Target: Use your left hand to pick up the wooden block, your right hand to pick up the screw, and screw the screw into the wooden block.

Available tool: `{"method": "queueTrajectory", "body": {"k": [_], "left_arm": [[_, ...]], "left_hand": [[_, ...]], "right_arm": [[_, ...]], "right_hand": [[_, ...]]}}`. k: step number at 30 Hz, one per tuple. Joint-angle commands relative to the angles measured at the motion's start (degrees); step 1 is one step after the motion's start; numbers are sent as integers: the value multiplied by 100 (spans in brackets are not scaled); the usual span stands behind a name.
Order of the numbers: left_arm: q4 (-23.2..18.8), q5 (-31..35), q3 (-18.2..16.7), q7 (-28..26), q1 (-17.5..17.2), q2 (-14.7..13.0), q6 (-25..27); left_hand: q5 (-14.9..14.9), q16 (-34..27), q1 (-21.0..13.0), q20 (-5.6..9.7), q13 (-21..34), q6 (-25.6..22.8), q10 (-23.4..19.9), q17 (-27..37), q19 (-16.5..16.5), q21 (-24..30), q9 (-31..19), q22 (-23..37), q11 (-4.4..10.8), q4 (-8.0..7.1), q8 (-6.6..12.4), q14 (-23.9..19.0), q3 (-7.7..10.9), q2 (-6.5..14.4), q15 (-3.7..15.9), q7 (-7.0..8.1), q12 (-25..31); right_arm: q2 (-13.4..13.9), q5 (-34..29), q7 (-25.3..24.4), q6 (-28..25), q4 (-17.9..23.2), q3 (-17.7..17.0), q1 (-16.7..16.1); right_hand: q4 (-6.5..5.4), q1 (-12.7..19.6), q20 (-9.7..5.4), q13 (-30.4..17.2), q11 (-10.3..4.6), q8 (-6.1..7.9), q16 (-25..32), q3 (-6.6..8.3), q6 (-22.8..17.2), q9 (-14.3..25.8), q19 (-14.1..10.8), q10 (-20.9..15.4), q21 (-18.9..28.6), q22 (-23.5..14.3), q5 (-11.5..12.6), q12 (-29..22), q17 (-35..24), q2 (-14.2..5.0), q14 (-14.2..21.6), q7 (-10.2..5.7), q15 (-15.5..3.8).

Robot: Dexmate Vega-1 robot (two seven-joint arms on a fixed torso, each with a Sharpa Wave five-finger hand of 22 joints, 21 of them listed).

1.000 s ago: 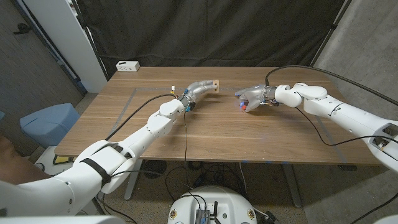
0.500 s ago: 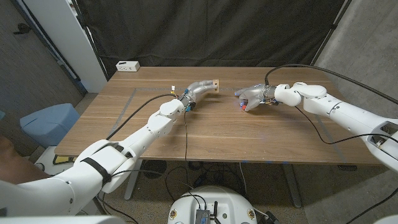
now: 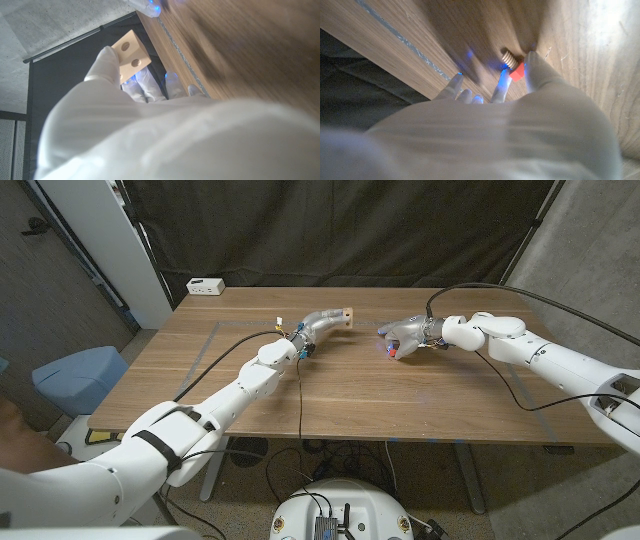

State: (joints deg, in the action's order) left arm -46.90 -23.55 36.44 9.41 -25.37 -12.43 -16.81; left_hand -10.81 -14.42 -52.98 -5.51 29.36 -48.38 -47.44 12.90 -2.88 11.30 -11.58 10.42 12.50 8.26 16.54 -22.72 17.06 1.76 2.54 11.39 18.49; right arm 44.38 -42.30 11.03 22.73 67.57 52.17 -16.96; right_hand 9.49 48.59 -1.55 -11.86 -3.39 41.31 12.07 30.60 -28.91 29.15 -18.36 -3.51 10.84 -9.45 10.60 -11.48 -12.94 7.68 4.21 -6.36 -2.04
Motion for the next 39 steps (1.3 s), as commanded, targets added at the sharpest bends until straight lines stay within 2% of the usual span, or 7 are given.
{"method": "queueTrajectory", "body": {"k": [1, 20, 39], "left_arm": [[70, 5, 8, 0, 36, 33, 1], [64, 4, 11, -34, 40, 51, 46], [224, 12, 31, 21, 116, 122, -14]], "left_hand": [[-25, -23, 35, -20, 16, -111, -55, 16, -22, 41, -32, 4, 6, -43, 39, -49, 6, 43, 582, -33, -24], [-25, -25, 52, -14, 25, -115, -60, 17, -23, 41, -31, 5, 6, -44, 33, -51, -9, 60, 580, -50, -43], [-28, -21, 65, -16, 35, -112, -64, 12, -23, 40, -31, 5, 7, -41, 23, -48, -22, 73, 567, -61, -61]], "right_arm": [[-61, -4, -82, 134, -198, 66, 84], [-135, 35, -160, 232, -359, 150, 156], [-88, 172, -150, 172, -286, 91, 97]], "right_hand": [[8, 58, -57, -20, -20, 66, 22, 60, -90, 28, -47, -94, 36, -24, 17, -63, -11, -21, 47, 18, -136], [9, 115, -254, -19, -29, 278, 33, 108, -320, 95, -156, -230, 39, -15, 17, -94, -22, -43, 114, 60, -253], [8, 147, -300, -18, -22, 406, 32, 136, -410, 147, -210, -297, 26, -8, 17, -101, -32, -46, 146, 99, -302]]}}
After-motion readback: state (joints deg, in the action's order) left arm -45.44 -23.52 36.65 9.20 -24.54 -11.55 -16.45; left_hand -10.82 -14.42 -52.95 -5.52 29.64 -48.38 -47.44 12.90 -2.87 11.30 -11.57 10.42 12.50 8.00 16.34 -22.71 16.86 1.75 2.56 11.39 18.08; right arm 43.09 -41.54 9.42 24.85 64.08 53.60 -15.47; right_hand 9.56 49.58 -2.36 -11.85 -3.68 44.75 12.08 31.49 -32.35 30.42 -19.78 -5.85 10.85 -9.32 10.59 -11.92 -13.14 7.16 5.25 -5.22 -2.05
